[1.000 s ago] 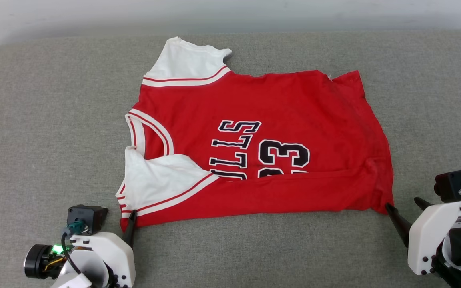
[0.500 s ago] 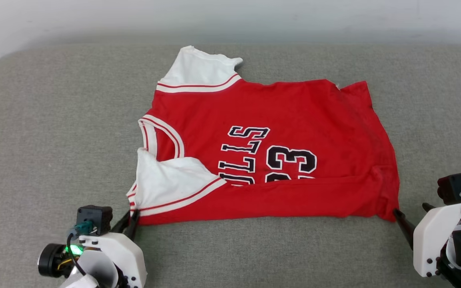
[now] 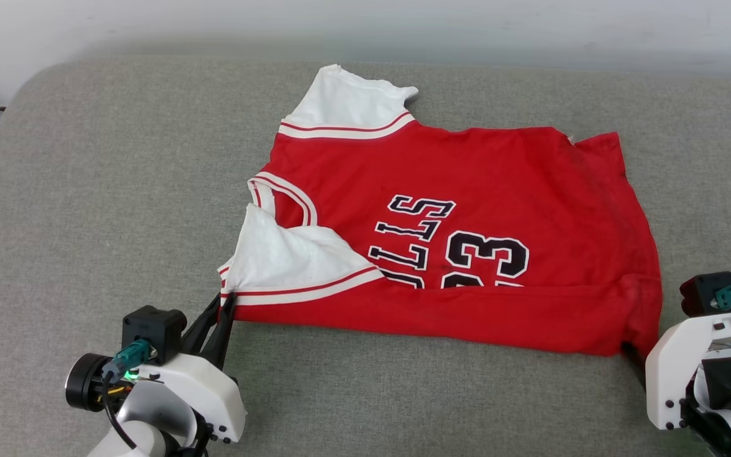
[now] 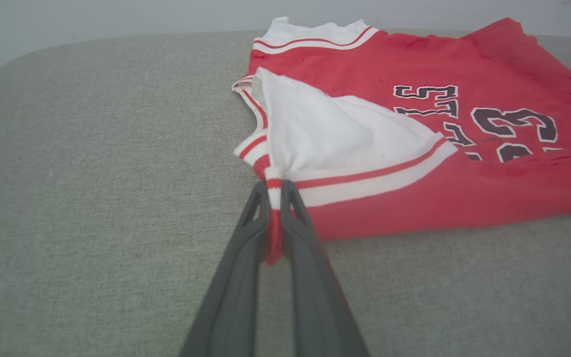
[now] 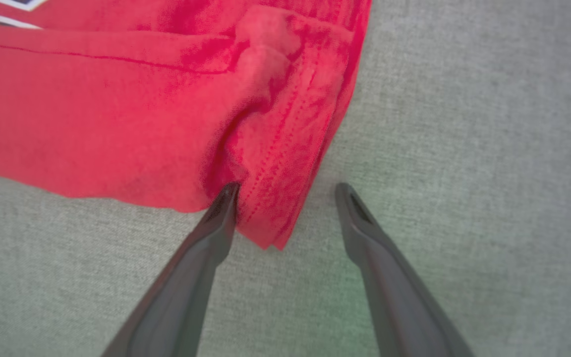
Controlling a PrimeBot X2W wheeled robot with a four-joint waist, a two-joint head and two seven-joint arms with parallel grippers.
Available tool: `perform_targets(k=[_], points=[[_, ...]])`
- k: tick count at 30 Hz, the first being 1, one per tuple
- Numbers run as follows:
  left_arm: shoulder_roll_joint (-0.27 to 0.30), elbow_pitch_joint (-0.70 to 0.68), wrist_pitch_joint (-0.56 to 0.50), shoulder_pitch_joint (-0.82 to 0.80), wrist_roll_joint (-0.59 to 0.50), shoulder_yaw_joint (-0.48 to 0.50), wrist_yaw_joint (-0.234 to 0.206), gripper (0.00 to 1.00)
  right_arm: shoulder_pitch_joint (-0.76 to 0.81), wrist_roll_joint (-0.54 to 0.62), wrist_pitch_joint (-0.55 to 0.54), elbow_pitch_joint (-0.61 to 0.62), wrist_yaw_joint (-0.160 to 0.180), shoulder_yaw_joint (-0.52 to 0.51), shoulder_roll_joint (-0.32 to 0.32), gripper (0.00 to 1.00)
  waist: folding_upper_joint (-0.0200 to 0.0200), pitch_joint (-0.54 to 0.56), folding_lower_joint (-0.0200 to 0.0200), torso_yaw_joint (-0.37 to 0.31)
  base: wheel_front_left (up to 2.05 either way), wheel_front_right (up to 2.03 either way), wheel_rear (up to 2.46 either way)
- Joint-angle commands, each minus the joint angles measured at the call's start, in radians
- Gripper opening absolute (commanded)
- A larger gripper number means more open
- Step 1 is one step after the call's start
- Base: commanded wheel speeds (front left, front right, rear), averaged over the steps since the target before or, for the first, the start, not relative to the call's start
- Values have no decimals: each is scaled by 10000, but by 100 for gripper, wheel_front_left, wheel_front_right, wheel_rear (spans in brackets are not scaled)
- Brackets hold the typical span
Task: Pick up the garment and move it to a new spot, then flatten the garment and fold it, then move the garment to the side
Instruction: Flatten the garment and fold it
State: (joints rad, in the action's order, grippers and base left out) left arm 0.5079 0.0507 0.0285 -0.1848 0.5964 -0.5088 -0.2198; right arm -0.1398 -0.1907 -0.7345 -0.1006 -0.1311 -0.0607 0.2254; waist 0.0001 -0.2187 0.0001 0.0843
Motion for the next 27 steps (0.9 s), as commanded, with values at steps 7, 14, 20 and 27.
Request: perform_targets(k=[7,14,20,27], points=[[87,28,19,-21,-36,-61,34,0,-151,309,-148,-1021,12,-109,-135,0,-1,-131,-1,110,0,0,0],[209,527,-215,279,90,-232,130,0,-10,325,7,-1423,15,-369,-37,0,-1,388,-1,71,0,0,0],[306,638,-447,813,234,-480,186,0,370,23,-78,-1124,15,-389,252,0,-1,1004,-1,57,0,0,0],[380,407,-694,1687,362,-835,103,0,1539,-228,-649,-58,15,-729,174,0,-1,1530,-1,108,0,0,0]])
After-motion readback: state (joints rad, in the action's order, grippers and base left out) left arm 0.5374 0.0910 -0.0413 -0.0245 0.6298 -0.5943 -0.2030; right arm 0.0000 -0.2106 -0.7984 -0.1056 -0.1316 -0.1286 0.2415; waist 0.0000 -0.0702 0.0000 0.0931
